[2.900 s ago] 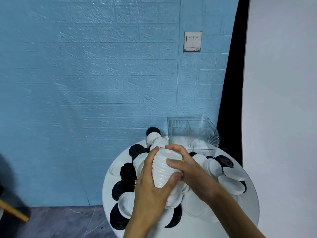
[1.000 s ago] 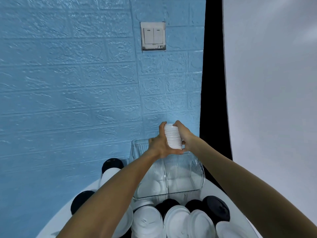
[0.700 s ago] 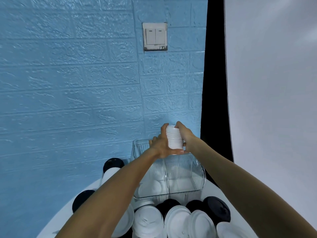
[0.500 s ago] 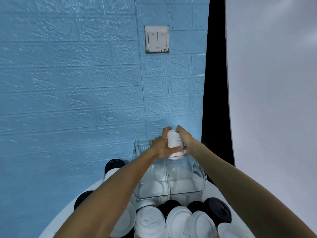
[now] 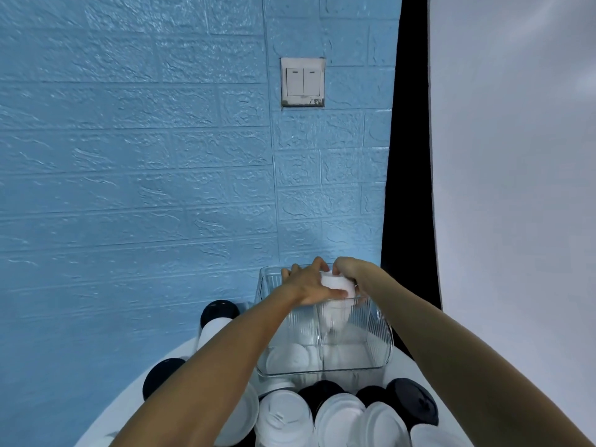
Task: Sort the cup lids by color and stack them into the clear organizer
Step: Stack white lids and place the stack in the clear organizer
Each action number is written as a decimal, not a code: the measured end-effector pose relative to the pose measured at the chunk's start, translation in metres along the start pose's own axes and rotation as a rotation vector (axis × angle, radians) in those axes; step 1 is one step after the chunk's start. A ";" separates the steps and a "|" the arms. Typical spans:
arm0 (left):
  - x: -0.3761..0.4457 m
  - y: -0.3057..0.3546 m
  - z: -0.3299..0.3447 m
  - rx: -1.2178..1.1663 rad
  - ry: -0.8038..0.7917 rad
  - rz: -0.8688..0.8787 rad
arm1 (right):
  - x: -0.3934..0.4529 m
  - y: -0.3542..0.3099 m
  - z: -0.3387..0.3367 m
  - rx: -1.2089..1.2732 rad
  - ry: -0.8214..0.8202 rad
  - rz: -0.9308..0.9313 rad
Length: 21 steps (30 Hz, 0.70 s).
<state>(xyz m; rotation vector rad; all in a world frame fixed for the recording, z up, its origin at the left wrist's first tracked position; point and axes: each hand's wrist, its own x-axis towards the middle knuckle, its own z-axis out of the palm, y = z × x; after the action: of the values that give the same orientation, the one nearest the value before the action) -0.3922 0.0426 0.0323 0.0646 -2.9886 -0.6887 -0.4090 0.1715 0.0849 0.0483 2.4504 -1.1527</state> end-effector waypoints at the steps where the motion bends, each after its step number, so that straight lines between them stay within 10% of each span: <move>1: 0.000 -0.001 -0.001 -0.010 -0.008 0.007 | 0.000 0.000 0.000 -0.034 -0.007 -0.013; 21: -0.015 -0.005 -0.014 -0.136 0.280 0.100 | -0.006 -0.021 -0.002 -0.248 0.002 -0.149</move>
<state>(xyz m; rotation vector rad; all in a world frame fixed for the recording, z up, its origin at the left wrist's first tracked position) -0.3760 0.0327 0.0413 0.0034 -2.6533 -0.7956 -0.4088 0.1601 0.1041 -0.2099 2.6155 -0.8969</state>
